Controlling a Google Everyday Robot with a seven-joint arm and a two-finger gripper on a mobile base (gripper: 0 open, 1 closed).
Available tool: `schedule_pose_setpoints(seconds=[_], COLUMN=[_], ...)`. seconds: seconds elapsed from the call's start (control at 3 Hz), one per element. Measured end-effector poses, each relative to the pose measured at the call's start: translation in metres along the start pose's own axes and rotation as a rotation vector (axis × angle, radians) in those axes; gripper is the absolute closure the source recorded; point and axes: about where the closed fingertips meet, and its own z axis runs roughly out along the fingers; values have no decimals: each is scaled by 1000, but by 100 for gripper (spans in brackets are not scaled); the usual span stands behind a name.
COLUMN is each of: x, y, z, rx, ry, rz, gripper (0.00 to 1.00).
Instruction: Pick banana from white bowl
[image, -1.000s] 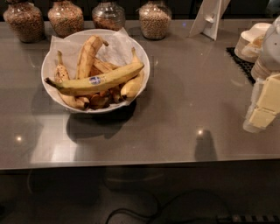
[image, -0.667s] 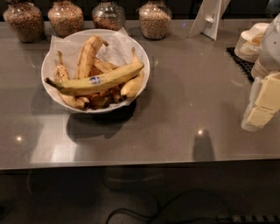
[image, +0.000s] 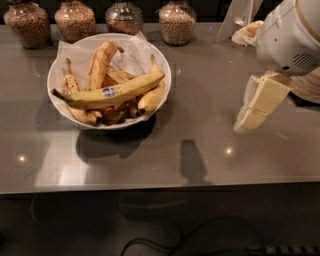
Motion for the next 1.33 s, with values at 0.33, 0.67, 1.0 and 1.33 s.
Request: schedule_pose_setpoints(seconds=[0.33,0.67,1.0,1.33], x=[-50,-96,-145,-145], y=[-16,-22,-19,-19], z=[15,30,51,51], rx=[29,26,-13,-13], ry=[-118,-193,-250,-250], rz=[-52,-90,-123,-123], gripper=[0,0,0,0])
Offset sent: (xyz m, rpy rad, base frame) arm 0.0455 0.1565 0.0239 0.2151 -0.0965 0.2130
